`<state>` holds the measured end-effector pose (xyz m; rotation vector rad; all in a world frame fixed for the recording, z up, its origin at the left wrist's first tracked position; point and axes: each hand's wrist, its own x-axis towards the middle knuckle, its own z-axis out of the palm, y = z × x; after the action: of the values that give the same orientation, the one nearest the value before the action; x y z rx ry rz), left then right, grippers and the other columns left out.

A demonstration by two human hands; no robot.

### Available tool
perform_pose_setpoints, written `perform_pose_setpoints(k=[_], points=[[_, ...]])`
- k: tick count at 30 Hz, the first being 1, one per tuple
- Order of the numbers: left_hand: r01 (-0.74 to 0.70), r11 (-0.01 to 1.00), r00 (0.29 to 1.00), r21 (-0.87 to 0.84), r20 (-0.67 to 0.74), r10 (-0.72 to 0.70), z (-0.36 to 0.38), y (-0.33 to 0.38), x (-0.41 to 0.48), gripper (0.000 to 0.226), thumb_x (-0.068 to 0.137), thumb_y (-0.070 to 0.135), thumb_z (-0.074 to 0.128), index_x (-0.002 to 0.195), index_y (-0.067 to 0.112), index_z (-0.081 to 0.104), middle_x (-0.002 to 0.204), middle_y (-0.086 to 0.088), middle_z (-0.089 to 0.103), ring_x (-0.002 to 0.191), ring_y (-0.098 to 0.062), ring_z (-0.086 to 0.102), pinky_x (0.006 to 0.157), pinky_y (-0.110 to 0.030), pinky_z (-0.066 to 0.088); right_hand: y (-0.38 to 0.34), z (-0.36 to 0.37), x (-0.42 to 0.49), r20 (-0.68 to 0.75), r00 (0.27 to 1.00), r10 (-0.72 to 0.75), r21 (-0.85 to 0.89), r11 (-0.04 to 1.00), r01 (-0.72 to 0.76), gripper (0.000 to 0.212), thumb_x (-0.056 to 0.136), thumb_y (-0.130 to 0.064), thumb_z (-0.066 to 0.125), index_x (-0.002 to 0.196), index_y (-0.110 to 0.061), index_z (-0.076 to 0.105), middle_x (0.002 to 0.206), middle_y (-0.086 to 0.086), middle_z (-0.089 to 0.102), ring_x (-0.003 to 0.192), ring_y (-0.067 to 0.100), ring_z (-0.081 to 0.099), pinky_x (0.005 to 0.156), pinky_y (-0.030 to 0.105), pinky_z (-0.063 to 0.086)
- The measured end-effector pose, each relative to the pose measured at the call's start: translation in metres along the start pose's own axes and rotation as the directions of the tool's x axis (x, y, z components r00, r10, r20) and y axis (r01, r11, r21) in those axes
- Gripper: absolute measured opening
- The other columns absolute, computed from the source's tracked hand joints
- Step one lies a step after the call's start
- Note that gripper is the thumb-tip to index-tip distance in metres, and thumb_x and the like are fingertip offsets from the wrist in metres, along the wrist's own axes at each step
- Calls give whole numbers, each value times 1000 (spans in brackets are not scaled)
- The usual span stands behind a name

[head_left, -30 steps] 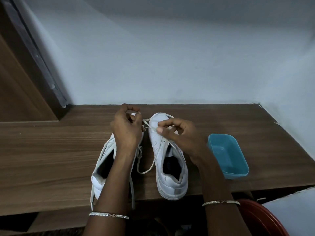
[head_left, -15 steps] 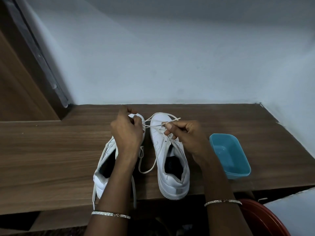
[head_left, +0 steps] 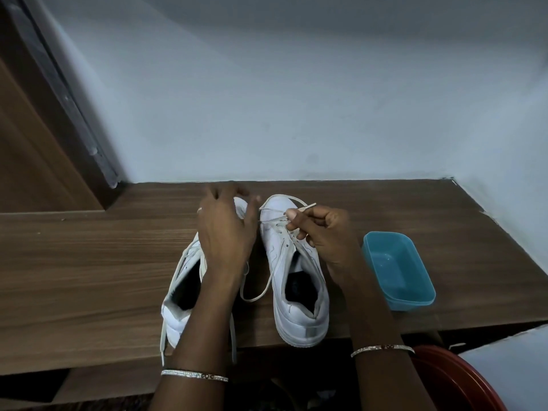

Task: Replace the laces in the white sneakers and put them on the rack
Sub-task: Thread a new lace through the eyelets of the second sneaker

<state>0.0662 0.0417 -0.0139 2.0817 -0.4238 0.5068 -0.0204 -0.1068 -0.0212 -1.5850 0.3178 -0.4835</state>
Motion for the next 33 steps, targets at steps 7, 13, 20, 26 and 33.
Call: perform_pose_setpoints(k=[7,13,20,26,33], points=[[-113,939,890,-324,387,240,7,10,-6,14,90,37,66,94,29,77,88,15,70,88,-3,63,79,-22,47,3,7,0,42,992,-116,-184,975,122,17,86,-20,77,78,-5,75,66,27,62,59,18,52,51,39,42],[89,885,907,-457,404,117,7,9,-3,8,91,19,69,88,16,76,77,5,74,71,-4,69,65,-19,49,0,5,-1,50,991,-126,-210,968,134,10,80,-15,82,76,-7,77,66,13,69,57,24,62,55,36,47],[160,903,944,-399,330,-21,11,-1,0,16,92,31,67,94,19,77,64,6,67,56,-10,59,59,-28,49,7,-19,0,69,994,81,-316,947,-55,17,70,-13,75,84,-19,69,74,1,67,69,21,56,74,49,54],[103,958,891,-267,452,30,14,1,-5,14,90,16,68,95,25,78,76,14,72,72,-9,67,68,-21,50,0,-25,-9,250,938,241,-500,862,-88,51,60,-26,80,107,-29,60,98,-4,60,70,8,53,67,27,47],[92,966,894,-241,447,26,17,-2,-7,7,78,33,74,84,33,77,72,17,72,68,-3,66,70,-27,52,11,-13,-7,57,998,-31,-654,754,61,12,75,-22,78,81,-24,68,70,-11,65,57,-1,55,56,14,40]])
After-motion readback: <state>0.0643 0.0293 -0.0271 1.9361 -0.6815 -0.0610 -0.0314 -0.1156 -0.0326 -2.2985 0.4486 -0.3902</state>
